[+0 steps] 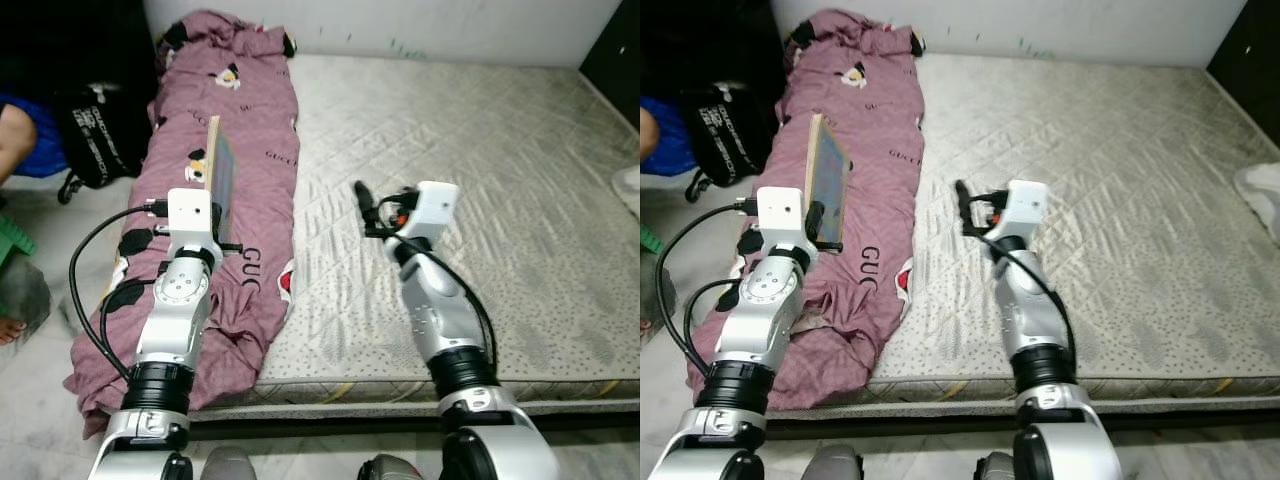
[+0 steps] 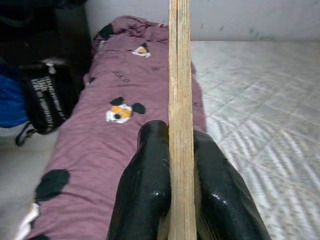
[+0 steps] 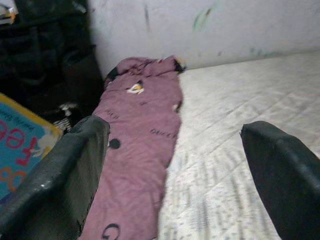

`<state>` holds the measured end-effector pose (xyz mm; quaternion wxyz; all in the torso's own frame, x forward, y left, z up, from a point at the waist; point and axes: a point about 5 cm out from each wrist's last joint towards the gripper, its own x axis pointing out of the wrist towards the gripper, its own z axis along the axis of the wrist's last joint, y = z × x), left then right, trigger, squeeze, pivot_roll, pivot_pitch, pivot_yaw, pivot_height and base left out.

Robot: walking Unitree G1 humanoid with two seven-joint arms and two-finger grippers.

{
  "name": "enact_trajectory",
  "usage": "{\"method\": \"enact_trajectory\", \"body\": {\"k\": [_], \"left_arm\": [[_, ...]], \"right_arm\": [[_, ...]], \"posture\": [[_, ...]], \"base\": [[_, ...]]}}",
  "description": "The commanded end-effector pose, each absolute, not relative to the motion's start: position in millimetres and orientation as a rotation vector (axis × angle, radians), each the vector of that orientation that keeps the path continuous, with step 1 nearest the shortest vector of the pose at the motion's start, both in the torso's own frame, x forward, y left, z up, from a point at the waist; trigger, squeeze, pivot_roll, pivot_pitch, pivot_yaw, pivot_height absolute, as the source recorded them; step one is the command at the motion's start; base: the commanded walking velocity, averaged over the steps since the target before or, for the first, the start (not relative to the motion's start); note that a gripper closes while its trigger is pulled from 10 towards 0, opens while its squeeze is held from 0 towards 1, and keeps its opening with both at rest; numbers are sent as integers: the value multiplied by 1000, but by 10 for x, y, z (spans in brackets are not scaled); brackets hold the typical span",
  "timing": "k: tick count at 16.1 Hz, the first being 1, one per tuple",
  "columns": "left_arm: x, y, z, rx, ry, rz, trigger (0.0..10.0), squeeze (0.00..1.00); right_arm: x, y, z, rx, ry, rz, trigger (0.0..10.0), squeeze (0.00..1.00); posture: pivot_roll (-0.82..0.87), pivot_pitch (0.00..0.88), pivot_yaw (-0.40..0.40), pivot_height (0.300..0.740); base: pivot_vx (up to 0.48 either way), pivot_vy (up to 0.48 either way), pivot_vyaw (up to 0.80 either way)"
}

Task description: Clean up the room

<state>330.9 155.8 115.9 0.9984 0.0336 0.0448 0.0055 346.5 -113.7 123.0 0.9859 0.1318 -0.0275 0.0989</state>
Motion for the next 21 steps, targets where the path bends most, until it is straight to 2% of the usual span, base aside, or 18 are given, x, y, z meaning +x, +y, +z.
{"method": "enact_trajectory", "body": {"k": [1, 12, 21], "left_arm": [[3340, 1442, 1238, 52, 52, -33, 10000, 0], [3306, 1327, 1201, -3, 42, -93, 10000, 0], [3312, 1309, 1201, -11, 39, -101, 10000, 0]], "right_arm": [[3482, -1137, 1277, 243, -63, 206, 10000, 0], [3502, -1178, 1285, 199, -56, 188, 10000, 0], [3503, -1165, 1273, 181, -54, 199, 10000, 0]], "posture": [[32, 0, -51, 740], [23, 0, -66, 740], [23, 0, -66, 740]], "base": [[0, 0, 0], [0, 0, -120], [0, -375, 0]]}}
